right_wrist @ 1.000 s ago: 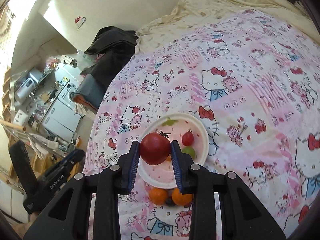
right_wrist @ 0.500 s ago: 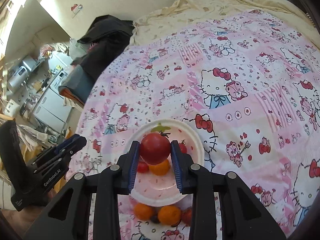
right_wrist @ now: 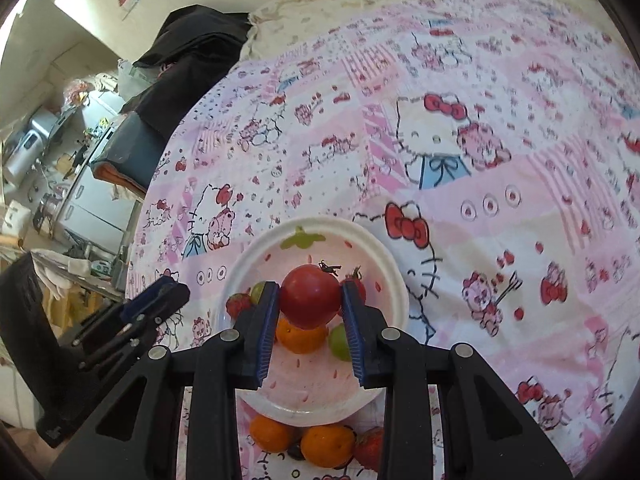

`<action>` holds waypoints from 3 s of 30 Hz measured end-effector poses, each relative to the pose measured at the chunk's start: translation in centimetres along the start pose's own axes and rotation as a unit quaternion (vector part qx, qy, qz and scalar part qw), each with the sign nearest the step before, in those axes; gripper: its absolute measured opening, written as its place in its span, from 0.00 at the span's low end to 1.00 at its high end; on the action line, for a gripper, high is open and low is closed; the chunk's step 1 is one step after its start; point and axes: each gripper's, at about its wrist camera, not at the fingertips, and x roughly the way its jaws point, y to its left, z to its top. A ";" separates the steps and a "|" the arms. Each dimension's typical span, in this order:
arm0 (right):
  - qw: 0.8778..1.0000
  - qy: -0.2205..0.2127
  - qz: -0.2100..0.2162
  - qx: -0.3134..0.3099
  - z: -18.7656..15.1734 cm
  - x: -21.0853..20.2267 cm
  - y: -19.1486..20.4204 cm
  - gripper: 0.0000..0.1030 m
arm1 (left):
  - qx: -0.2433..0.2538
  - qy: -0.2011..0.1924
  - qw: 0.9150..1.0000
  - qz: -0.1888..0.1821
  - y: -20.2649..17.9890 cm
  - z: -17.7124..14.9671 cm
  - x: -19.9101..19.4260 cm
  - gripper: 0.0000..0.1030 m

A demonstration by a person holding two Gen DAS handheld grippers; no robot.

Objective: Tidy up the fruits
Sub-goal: 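Carry the dark grape over the plate with the left gripper while the right gripper carries the tomato, then open the left gripper to drop the grape on the plate while the right gripper releases the tomato, then lift both open grippers away and move the left gripper toward a mandarin orange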

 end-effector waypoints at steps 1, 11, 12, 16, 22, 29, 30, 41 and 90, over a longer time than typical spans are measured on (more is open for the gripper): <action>1.000 -0.004 -0.003 -0.002 -0.1 0.0 0.0 0.32 | -0.003 0.005 1.000 -0.003 0.0 -0.3 0.2 0.14; 0.999 0.047 -0.018 0.008 -1.1 2.7 -0.3 0.33 | 0.005 0.037 0.999 -0.025 -0.9 -1.5 2.2 0.14; 0.998 0.051 -0.020 0.006 -1.2 3.0 -0.3 0.33 | 0.007 0.037 0.999 -0.024 -0.9 -1.5 2.2 0.14; 0.998 0.065 -0.025 0.008 -1.7 3.8 -0.5 0.34 | 0.011 0.039 0.999 -0.034 -1.2 -1.4 2.6 0.14; 0.997 0.067 -0.020 0.018 -1.6 4.0 -0.8 0.35 | 0.024 0.048 0.998 -0.036 -1.8 -1.9 3.0 0.15; 0.999 0.047 -0.005 0.020 -1.2 3.2 -0.5 0.50 | 0.026 0.058 0.997 -0.040 -2.1 -2.1 3.4 0.15; 0.999 0.043 -0.001 0.022 -1.2 3.0 -0.6 0.62 | 0.027 0.059 0.997 -0.040 -2.1 -2.1 3.4 0.15; 0.999 0.018 0.014 0.039 -0.4 1.7 -0.8 0.80 | 0.035 0.046 0.998 -0.018 -2.3 -1.8 2.6 0.79; 0.994 -0.035 -0.045 0.090 -9.7 -8.8 -1.8 0.88 | -0.076 0.031 0.997 0.008 2.1 -7.6 -7.1 0.78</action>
